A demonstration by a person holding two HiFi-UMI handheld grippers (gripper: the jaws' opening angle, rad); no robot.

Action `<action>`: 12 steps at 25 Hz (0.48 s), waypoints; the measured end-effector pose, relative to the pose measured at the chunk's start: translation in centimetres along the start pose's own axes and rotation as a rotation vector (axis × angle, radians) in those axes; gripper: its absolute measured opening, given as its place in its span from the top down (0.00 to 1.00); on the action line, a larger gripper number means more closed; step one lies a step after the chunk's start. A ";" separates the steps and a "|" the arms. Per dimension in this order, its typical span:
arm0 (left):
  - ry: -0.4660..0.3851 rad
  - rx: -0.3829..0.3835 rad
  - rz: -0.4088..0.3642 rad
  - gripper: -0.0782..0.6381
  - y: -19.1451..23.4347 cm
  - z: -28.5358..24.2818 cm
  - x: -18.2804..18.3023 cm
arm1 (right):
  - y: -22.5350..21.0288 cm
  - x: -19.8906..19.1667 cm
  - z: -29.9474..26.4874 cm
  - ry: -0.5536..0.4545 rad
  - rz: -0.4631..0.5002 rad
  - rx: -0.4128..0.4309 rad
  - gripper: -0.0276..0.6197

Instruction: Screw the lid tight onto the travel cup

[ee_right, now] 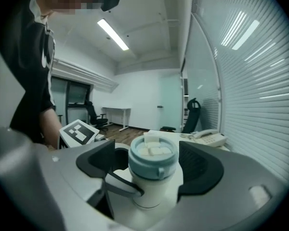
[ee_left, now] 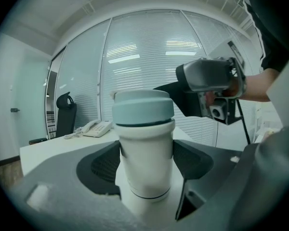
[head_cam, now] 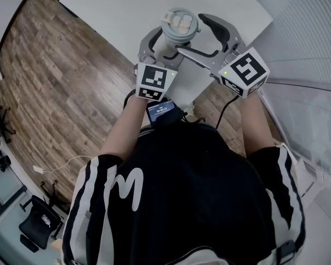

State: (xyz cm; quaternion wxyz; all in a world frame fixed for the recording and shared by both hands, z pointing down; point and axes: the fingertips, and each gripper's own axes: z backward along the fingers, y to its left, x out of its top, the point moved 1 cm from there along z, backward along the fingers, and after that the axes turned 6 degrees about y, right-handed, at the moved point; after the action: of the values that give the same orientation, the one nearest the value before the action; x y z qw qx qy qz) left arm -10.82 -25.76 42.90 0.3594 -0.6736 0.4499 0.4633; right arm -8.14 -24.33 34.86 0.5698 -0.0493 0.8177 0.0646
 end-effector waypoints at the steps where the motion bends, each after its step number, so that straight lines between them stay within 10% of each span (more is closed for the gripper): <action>1: 0.000 0.001 0.000 0.40 0.0 0.0 0.0 | -0.3 0.3 -0.5 0.006 0.034 0.062 0.34; 8: 0.000 -0.002 0.007 0.40 0.2 0.1 0.0 | -1.1 0.1 -4.0 0.102 0.145 0.361 0.30; 12: -0.002 0.003 0.005 0.40 0.2 0.0 0.1 | -1.2 0.2 -3.8 0.049 0.103 0.319 0.30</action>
State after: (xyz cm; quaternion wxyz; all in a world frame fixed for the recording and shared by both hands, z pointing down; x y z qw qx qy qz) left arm -10.97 -25.87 42.80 0.3597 -0.6715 0.4519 0.4641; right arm -11.57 -26.18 35.87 0.5463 0.0822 0.8327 -0.0379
